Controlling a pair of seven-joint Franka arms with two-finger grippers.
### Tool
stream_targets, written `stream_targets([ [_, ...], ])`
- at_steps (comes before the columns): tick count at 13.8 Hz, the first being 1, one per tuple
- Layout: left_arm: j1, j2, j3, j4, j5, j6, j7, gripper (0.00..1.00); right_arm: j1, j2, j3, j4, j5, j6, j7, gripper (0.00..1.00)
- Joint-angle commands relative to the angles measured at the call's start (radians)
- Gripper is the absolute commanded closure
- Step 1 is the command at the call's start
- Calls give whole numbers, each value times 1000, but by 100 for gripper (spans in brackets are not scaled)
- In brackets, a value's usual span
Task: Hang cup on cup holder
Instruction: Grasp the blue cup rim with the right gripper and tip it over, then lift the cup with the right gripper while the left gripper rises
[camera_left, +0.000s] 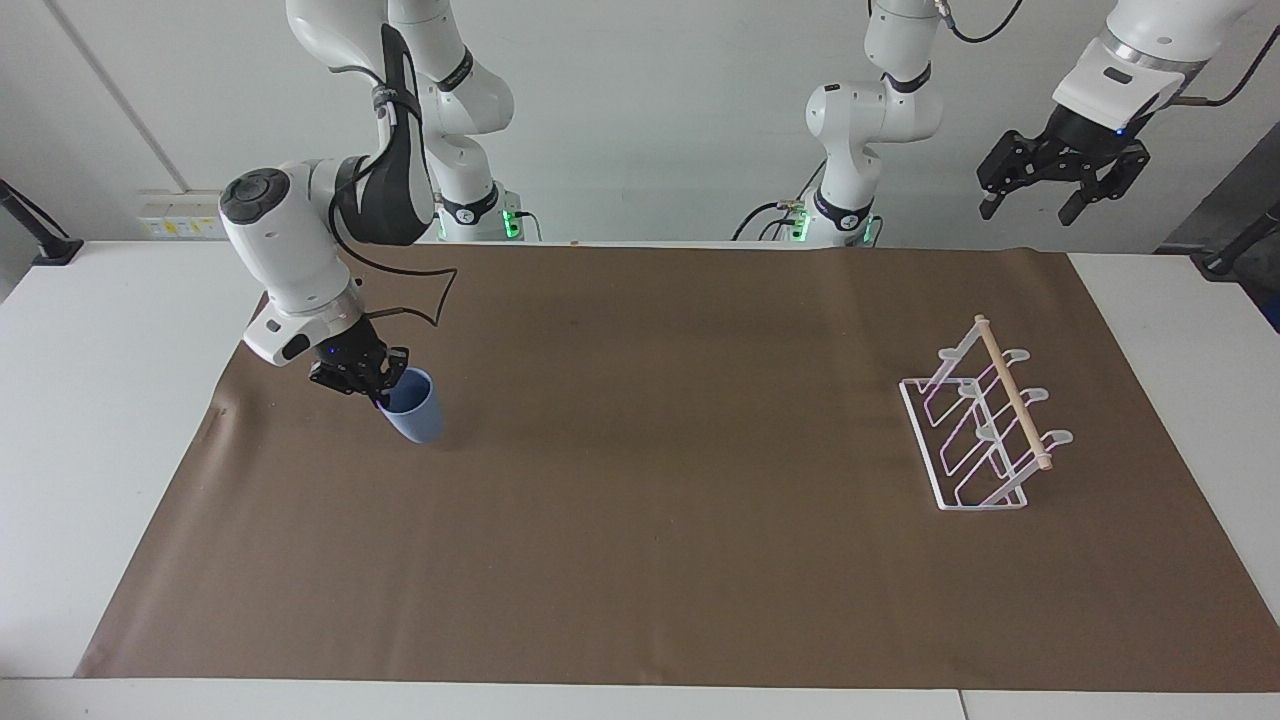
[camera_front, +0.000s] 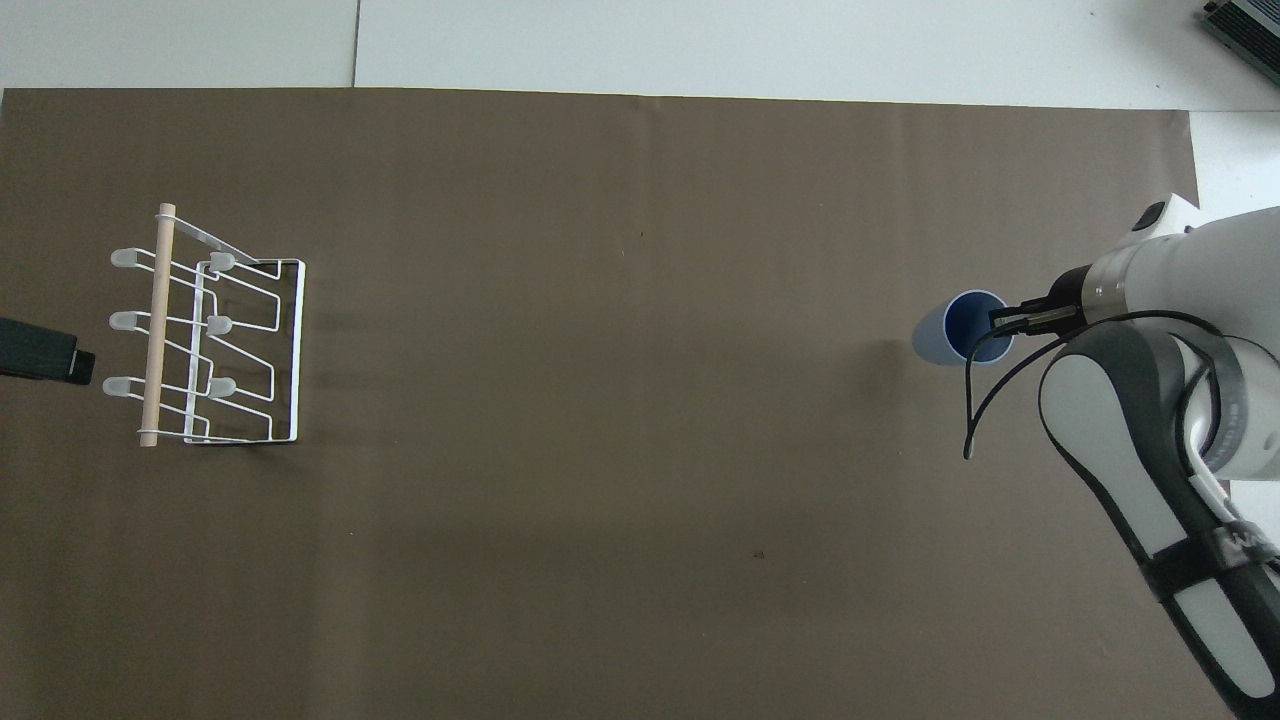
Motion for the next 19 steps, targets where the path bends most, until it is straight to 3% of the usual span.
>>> stream_targets([
  [1,-6,-29,1,-33,5,16,13,0,-5,-39,27,44,65,-46,-15,100],
  [4,-9,-30,0,-34,5,12,13,0,-5,-42,41,126,216,-84,-21,100],
  [8,-7,-30,0,-36,0,18,13,0,-14,-43,39,161,456,-136,-24,100],
  [11,7,-29,10,-33,-76,39,27,0,-14,-53,39,180,649,-168,-29,100],
  [16,-1,-18,12,-25,-126,125,100,0,-9,-82,38,172,1000,-283,-24,100],
  [19,-7,-18,11,-31,-129,159,158,0,-14,-105,38,140,1123,-334,-17,100],
])
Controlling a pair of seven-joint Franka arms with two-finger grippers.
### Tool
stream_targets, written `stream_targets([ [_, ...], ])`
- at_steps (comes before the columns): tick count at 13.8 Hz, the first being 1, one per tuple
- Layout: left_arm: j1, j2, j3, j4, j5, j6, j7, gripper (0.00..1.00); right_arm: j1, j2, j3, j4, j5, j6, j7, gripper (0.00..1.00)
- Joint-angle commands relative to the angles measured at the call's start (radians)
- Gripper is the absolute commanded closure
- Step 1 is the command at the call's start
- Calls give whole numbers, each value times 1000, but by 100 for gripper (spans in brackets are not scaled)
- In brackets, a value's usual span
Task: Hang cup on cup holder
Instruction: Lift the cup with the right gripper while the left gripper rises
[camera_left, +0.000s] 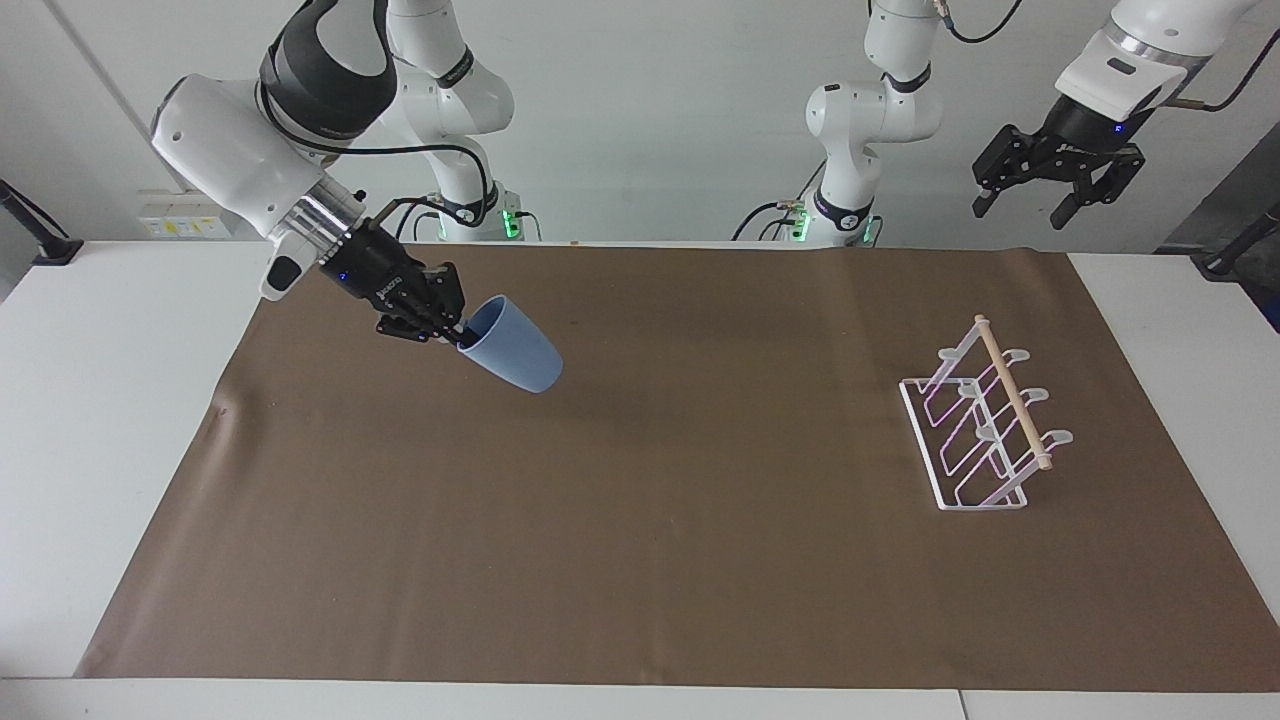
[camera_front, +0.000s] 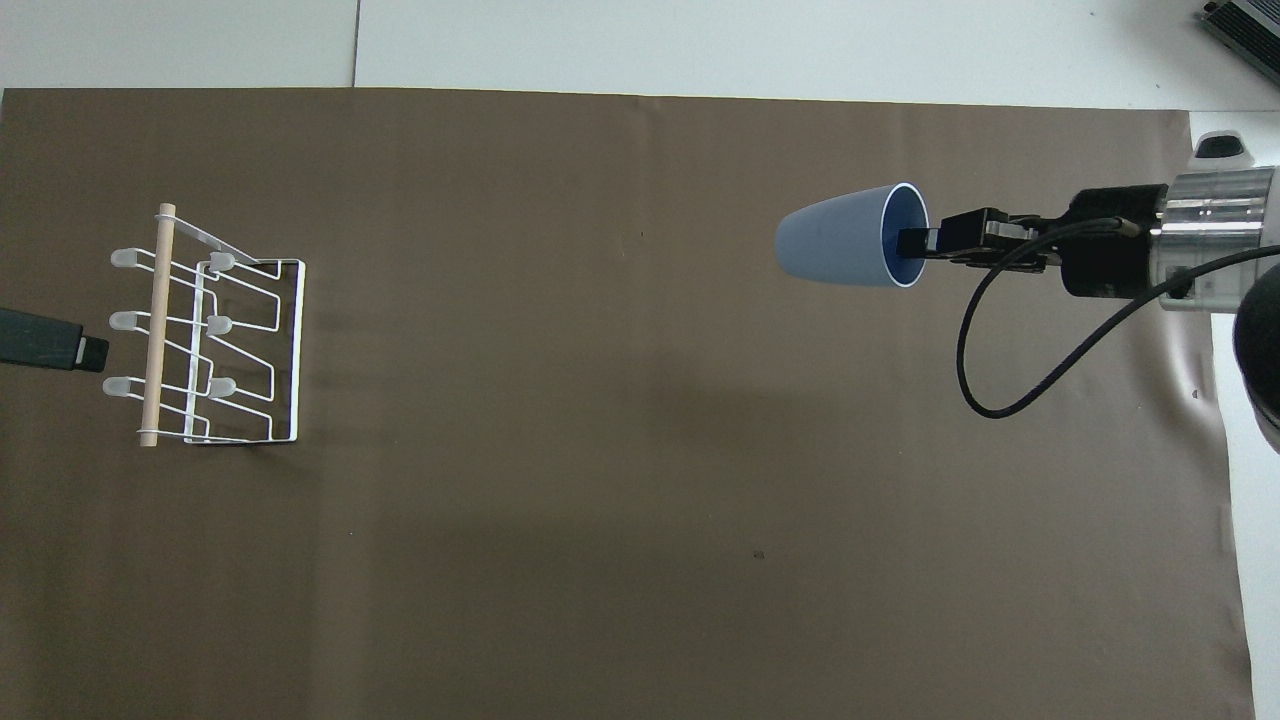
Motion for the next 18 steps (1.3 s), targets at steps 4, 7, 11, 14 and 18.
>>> stream_targets([
  [4,11,-15,7,-29,-103,103,265,0,-1,-83,3,-129,302,-36,-13,100],
  [7,12,-21,1,-28,-213,102,353,0,28,-98,4,-152,402,-27,30,100],
  [11,-1,-33,-25,-29,-330,92,473,0,168,-118,4,-195,569,168,44,100],
  [14,-1,-35,-80,-22,-381,108,560,0,263,-112,4,-195,631,300,39,100],
  [18,-1,-50,-103,-26,-444,149,709,0,297,-111,4,-195,619,334,-31,100],
])
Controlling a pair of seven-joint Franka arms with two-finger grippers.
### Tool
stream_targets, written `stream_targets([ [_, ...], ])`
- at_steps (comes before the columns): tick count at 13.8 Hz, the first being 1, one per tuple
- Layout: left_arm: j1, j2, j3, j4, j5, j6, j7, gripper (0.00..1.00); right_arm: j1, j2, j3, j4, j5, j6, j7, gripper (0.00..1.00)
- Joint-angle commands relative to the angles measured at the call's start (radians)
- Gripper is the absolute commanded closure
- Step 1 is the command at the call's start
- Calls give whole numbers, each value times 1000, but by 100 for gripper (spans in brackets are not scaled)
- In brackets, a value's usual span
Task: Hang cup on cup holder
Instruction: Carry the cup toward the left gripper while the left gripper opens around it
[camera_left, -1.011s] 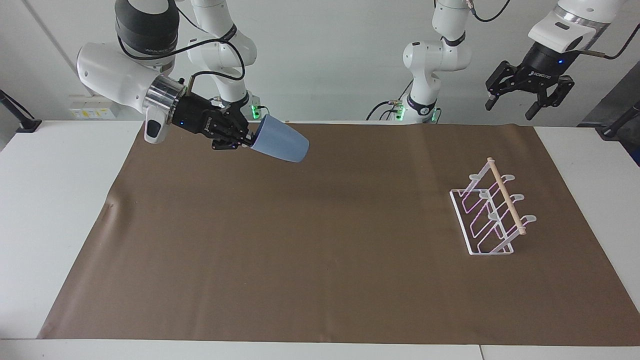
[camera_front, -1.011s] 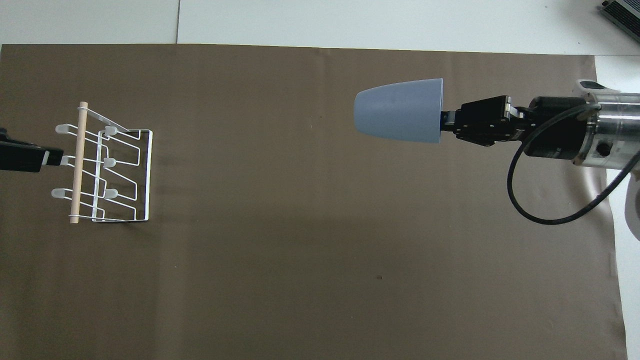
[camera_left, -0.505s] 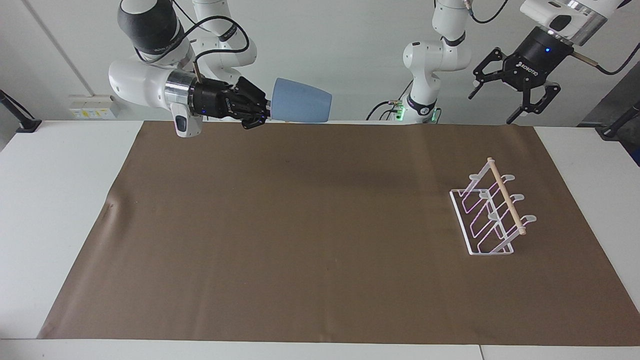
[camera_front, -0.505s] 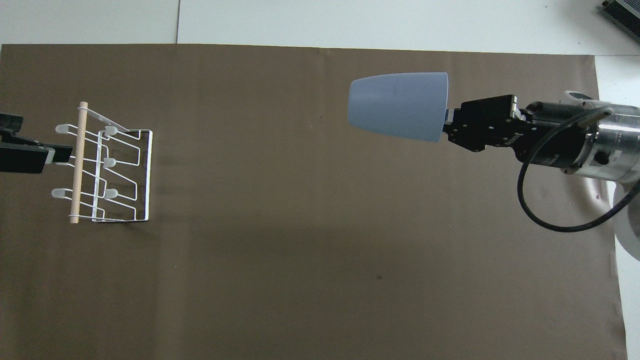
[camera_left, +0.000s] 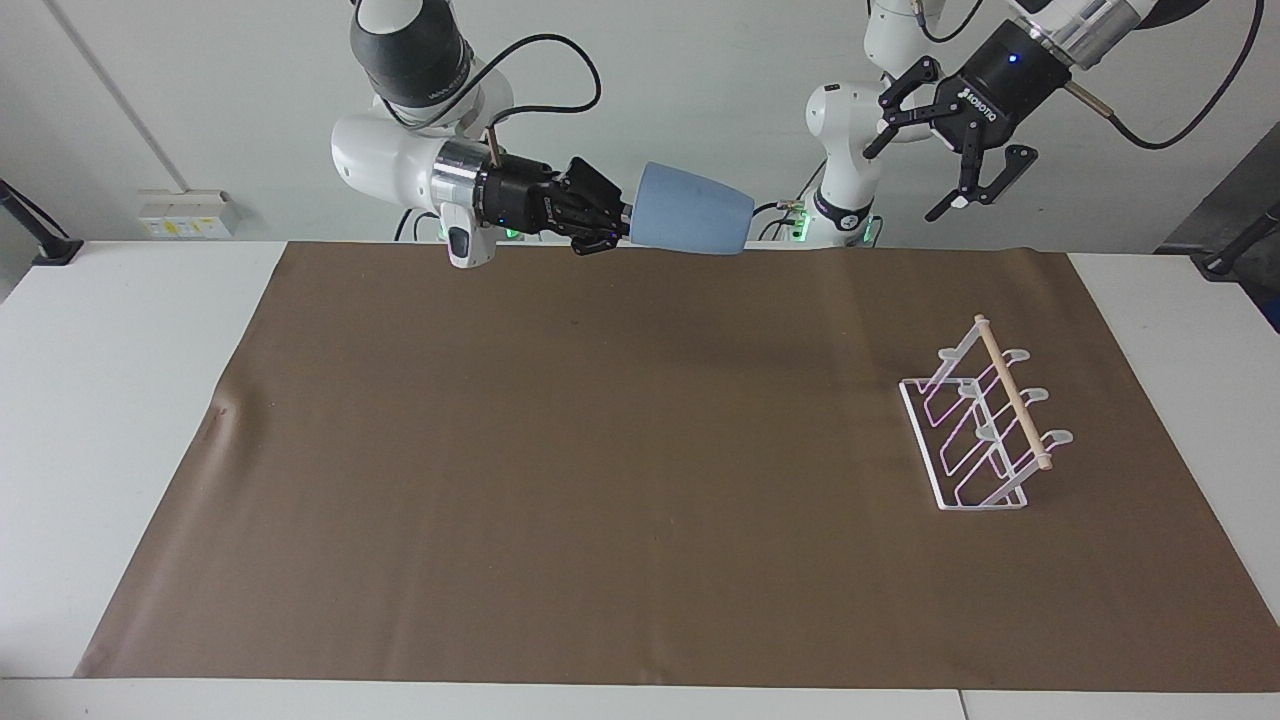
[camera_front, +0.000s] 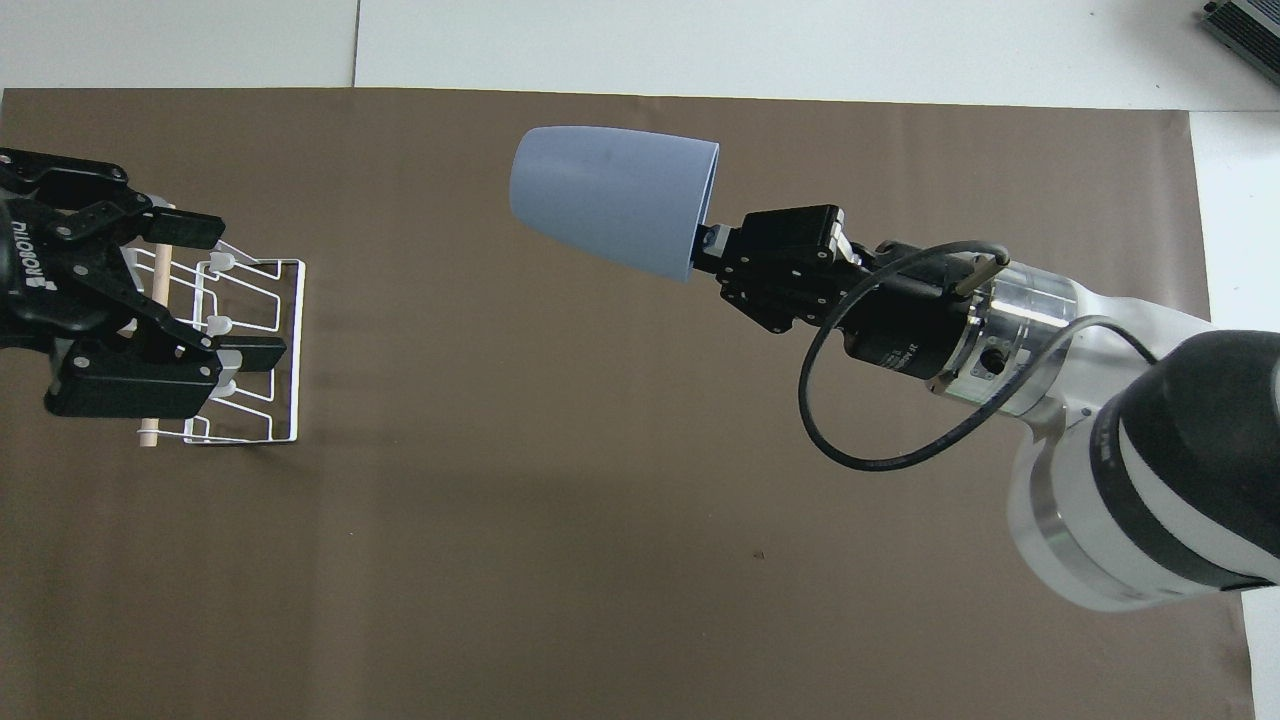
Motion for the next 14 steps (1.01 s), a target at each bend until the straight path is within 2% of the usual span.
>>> stream_targets([
  [1,0,-27,-5,-25,-37,41,120,0,4,-25,-4,-28,10,4,-98,100],
  [6,0,-26,-15,-23,-60,72,301,0,6,-25,-4,-44,-99,-39,-160,100],
  [10,-6,-16,-64,-22,-105,156,300,0,41,-22,-2,-47,-117,-38,-184,100],
  [14,-35,27,-81,-26,-109,226,301,0,46,-19,2,-49,-114,-46,-183,100],
])
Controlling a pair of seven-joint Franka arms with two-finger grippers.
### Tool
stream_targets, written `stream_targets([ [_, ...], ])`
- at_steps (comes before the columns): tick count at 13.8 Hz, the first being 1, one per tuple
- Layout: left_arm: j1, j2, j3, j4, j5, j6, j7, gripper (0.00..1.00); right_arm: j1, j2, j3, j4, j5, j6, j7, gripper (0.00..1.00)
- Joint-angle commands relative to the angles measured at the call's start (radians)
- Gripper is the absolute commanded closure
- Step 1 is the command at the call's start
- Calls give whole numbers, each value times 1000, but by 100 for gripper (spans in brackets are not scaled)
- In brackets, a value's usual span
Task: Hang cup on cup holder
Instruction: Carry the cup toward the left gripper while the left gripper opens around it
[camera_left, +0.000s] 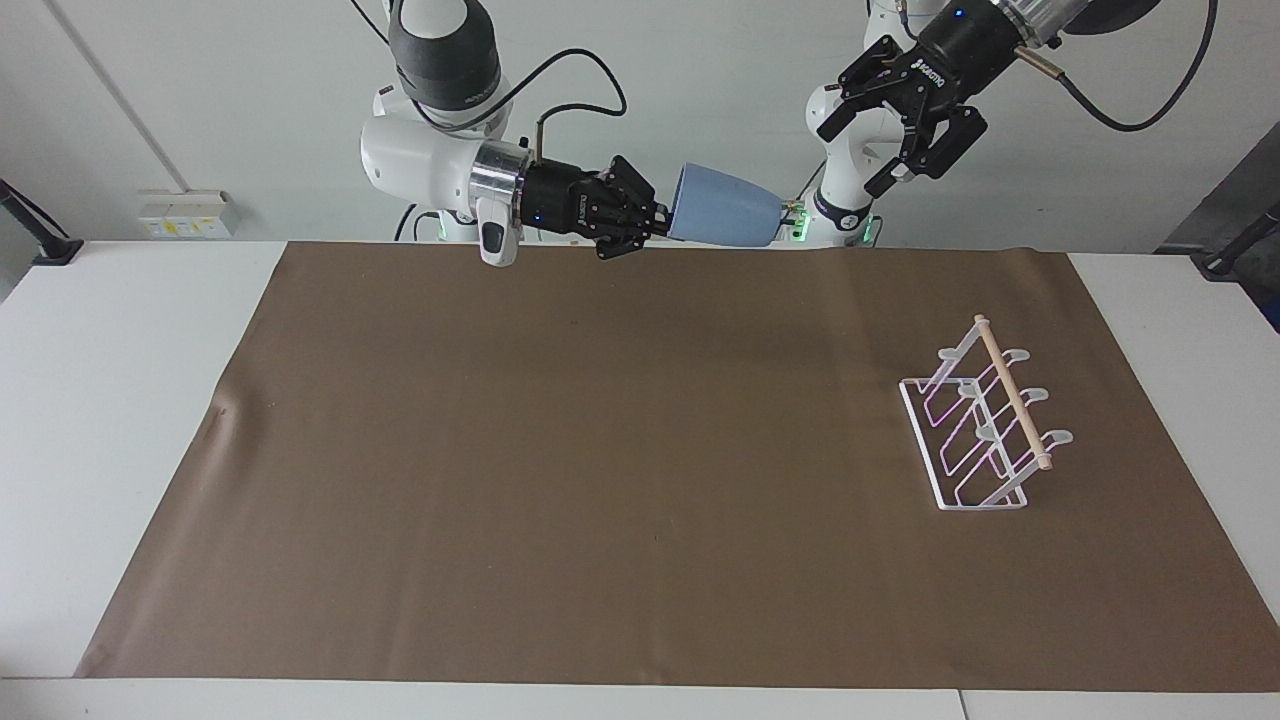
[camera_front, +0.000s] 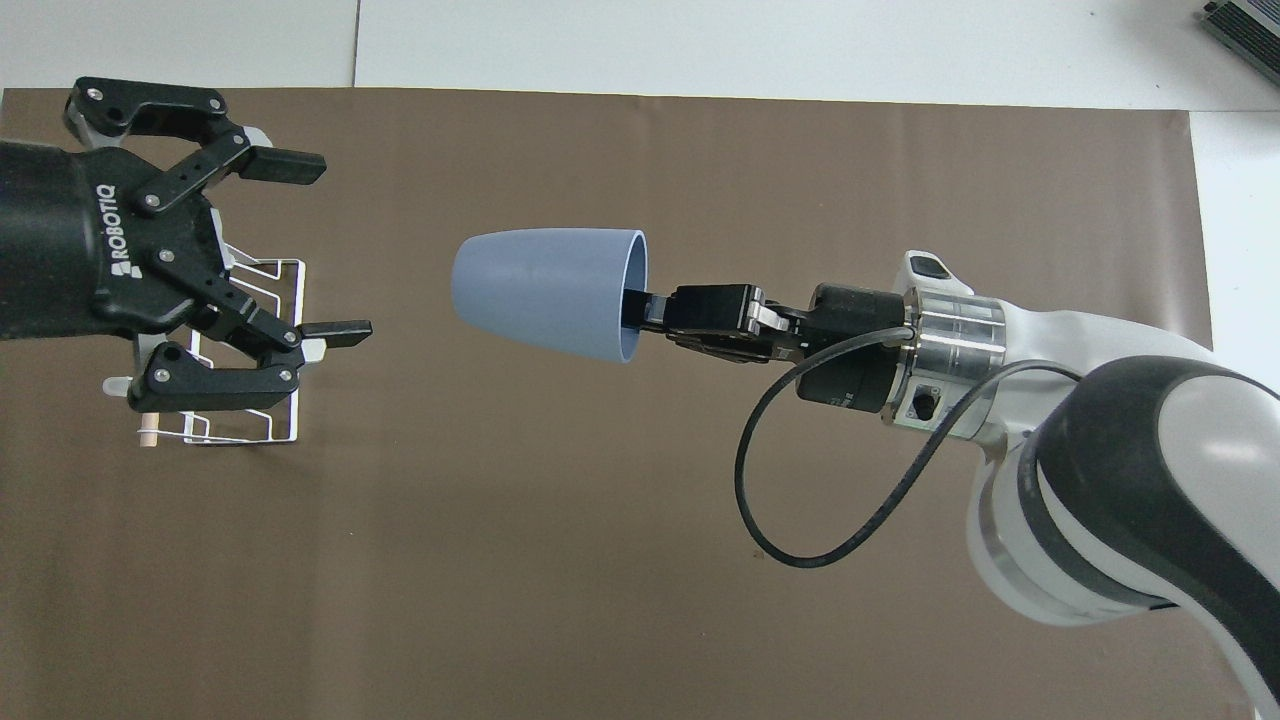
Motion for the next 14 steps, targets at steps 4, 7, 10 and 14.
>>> stream_targets([
  [4,-90,33,7,-40,-7,120,20,0,-6,-19,1,-22,0,-25,-23,100],
  [7,-114,32,7,-66,-5,146,16,0,-10,-19,1,-22,1,-29,-23,100],
  [10,-136,14,6,-116,-3,148,8,0,-10,-19,0,-21,3,-29,-23,100],
  [14,-156,-14,4,-179,-3,186,4,0,-14,-21,1,-21,3,-29,-23,100],
])
